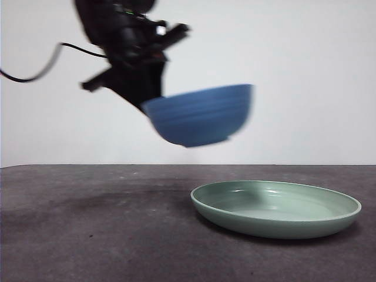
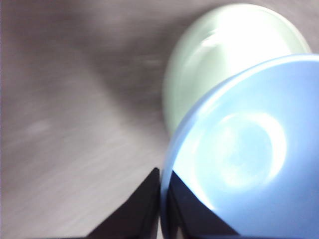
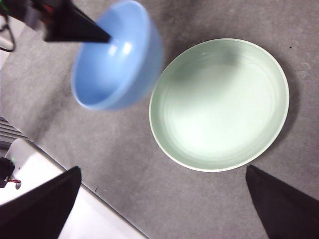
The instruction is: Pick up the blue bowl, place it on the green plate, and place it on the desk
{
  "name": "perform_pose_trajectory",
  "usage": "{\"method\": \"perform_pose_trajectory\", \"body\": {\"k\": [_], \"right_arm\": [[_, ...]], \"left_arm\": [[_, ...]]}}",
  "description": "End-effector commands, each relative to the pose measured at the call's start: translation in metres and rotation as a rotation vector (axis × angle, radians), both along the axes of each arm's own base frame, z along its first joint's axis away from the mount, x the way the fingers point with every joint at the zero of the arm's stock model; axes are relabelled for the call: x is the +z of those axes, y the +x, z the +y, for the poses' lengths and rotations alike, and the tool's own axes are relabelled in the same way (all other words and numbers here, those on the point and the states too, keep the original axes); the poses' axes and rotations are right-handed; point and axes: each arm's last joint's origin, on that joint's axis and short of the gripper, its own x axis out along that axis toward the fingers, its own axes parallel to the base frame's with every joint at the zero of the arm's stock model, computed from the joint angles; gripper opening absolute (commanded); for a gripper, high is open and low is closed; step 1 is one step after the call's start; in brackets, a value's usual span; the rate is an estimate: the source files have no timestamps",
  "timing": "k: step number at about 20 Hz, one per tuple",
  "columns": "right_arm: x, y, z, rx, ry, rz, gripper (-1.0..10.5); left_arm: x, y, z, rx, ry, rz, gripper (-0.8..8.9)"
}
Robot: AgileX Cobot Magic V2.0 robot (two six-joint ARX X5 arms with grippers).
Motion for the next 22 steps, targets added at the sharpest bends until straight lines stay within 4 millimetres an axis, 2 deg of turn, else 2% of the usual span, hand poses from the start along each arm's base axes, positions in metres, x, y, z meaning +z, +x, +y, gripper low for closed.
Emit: {"method": "perform_pose_trajectory", "body": {"k": [1, 6, 9, 16, 22], "right_arm": [[0.004, 0.002, 0.0, 0.01, -0.007, -0.026, 6.0], [0.005, 0.003, 0.0, 0.009, -0.006, -0.045, 6.0], [0.005, 0.003, 0.0, 0.01, -0.006, -0.045, 6.0], [0.005, 0.003, 0.0, 0.01, -0.006, -0.046, 6.0], [0.005, 0.003, 0.0, 0.01, -0.006, -0.045, 6.0]], "left_arm": [[-0.009, 0.004, -0.031, -0.023, 0.031, -0.012, 0.08], [-0.033, 0.024, -0.083, -0.086, 0.059, -0.008, 0.08], [-0.044, 0.035, -0.098, -0.086, 0.105, 0.007, 0.08], [-0.062, 0.042, -0.104, -0.089, 0.139, 0.046, 0.08], [-0.063, 0.041, -0.104, -0.087, 0.145, 0.053, 0.09]]}}
